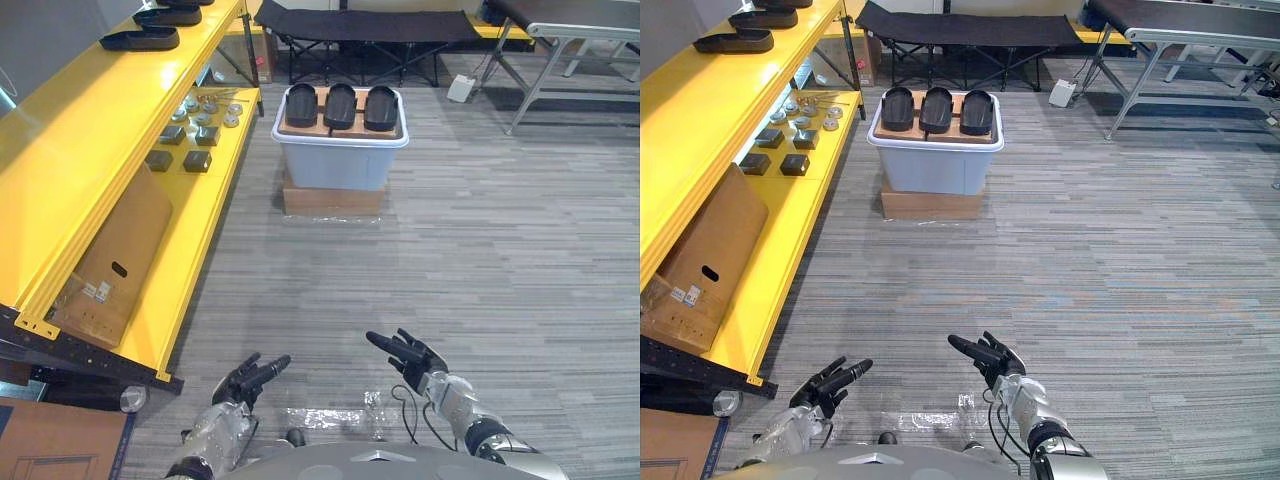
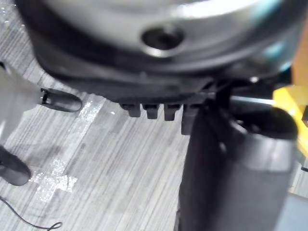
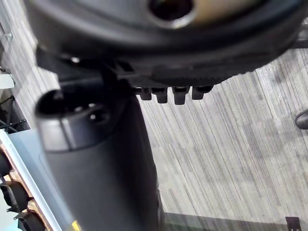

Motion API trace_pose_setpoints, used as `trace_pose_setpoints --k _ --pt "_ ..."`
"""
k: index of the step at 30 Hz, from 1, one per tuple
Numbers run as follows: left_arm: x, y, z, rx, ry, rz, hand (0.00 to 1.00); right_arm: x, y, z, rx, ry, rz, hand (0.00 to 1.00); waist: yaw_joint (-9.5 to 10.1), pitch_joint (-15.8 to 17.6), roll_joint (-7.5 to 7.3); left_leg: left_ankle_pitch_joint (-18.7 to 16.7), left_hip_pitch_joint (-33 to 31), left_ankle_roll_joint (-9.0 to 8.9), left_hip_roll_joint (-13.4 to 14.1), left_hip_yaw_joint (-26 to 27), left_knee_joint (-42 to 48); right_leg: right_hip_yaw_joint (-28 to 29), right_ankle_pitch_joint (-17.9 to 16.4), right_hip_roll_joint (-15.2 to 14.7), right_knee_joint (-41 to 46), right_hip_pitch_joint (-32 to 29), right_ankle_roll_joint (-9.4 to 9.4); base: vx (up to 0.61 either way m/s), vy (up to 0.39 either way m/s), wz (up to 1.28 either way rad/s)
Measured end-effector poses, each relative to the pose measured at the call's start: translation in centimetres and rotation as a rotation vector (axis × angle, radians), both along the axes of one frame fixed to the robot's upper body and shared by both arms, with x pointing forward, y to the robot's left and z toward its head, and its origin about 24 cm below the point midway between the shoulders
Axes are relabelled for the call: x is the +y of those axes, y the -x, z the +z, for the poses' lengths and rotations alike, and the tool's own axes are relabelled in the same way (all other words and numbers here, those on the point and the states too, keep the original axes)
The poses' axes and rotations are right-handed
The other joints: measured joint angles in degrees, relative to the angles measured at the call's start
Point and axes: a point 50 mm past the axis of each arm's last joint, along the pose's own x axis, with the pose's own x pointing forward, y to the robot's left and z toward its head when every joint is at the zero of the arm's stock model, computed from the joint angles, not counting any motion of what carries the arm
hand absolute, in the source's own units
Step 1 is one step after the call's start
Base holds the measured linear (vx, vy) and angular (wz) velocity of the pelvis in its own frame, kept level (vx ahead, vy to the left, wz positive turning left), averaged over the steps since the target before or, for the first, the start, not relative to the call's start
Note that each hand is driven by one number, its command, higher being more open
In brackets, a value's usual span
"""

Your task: Walk over and take three plastic housings, then place them on the shelf

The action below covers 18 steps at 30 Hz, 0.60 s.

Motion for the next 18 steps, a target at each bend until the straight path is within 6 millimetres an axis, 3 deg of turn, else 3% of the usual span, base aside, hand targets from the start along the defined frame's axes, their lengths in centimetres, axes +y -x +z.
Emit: trace_pose_setpoints --k 5,12,15,17,18 --pt "-0.1 1.3 -0.4 0.035 0.001 0.015 1.00 -0.4 1.1 -0.5 0.031 0.007 -0.031 1.00 0.04 -0.1 0.18 0.8 -0.1 1.16 0.0 -0.3 -0.2 -0.9 0.0 0.0 0.2 0.0 -0.11 -0.08 0.004 0.05" --pt "-0.1 1.4 -0.4 0.037 -0.001 0.016 1.00 -0.4 1.9 -0.8 0.050 0.009 -0.038 1.00 0.17 -0.1 0.12 0.8 -0.4 2.55 -0.6 -0.6 -0.2 -2.4 -0.3 -0.8 0.4 0.1 -0.47 -0.05 0.035 0.05" --pt "-0.3 1.4 -0.4 0.035 0.006 0.014 1.00 -0.7 2.2 -0.9 0.066 0.025 -0.051 1.00 0.16 0.4 -0.85 -0.2 -0.4 4.31 -1.7 -0.2 -0.2 -3.3 -4.0 -4.2 8.5 -2.8 0.44 0.03 0.089 0.25" --pt "-0.5 1.4 -0.4 0.036 0.009 0.006 1.00 -0.9 2.3 -0.9 0.070 0.036 -0.074 1.00 0.70 0.7 -1.25 -0.8 -0.3 5.72 -2.8 -0.9 -0.2 -4.0 -5.4 -8.9 21.3 -7.4 2.00 0.11 0.174 0.29" --pt "-0.3 1.4 -0.4 0.036 0.008 0.007 1.00 -0.8 2.4 -1.0 0.067 0.018 -0.103 1.00 1.40 0.9 -1.14 -0.3 0.2 6.89 -3.2 -1.3 0.1 -3.7 -4.9 -11.8 30.8 -11.1 1.02 0.15 0.169 0.19"
